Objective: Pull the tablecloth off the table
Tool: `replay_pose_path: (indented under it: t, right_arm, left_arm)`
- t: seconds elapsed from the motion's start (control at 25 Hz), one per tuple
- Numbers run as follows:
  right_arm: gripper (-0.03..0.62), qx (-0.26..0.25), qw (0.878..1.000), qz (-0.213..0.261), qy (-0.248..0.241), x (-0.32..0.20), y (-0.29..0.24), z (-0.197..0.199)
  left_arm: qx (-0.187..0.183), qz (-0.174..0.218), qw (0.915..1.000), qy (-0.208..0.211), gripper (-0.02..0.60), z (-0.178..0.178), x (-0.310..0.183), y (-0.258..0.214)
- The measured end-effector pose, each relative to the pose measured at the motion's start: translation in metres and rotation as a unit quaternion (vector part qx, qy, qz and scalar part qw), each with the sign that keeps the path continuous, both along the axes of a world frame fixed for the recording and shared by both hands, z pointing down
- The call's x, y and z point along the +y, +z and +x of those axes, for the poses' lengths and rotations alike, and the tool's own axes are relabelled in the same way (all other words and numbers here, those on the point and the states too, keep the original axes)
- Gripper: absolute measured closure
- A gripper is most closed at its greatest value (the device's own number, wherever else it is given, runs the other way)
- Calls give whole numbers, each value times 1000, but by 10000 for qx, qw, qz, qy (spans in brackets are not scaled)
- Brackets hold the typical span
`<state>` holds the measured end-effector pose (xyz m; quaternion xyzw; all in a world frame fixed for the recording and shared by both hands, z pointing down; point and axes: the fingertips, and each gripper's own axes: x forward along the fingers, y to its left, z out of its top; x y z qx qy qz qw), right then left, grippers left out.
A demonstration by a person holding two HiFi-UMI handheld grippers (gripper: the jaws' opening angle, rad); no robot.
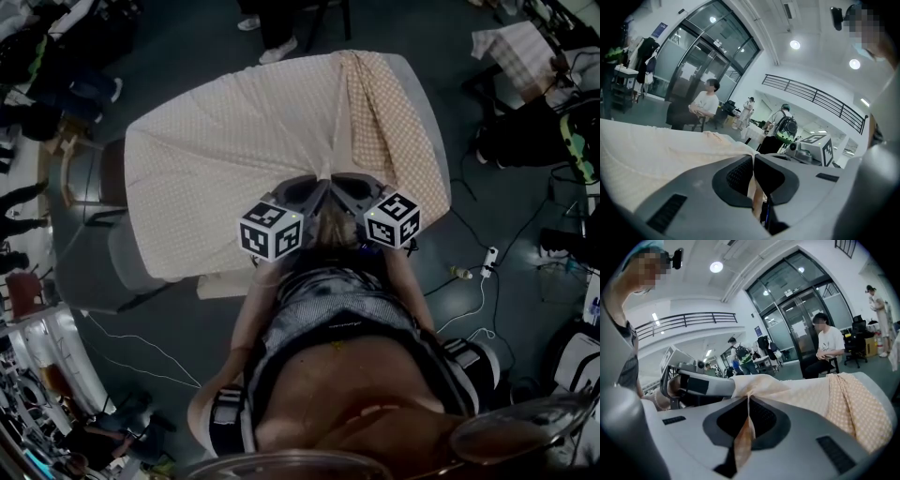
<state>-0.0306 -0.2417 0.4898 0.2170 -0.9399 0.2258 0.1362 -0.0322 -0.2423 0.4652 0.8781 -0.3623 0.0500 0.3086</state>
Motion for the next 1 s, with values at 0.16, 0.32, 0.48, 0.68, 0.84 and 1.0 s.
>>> replay_pose_path:
  t: [0.16,0.32,0.48,0.68,0.84,1.0]
  right_arm:
    - [526,47,9996,138,-232,3,-1,-3]
    - [523,113,9977,213,-637,10,-1,-4]
    - [445,-63,9930,203,-1160,21,-6,2]
    - [292,744,9811,657,-1661,40,15,-28]
    - [293,1049,9810,894,-1364,39,26,-45]
    - [306,1003,9786,875,-1568,40,27,-46]
  left_arm:
    - [53,-51,9999,-100,572,-6,-2,1]
    - [48,-62,9999,-126,572,-4,-4,2]
    - [98,-60,9998,-131,572,-1,-7,2]
    - [38,-96,9999,13,572,8,-9,5]
    - [-776,298,9964,171,572,13,-7,8]
    - [-470,199,9982,300,572,10,-6,8]
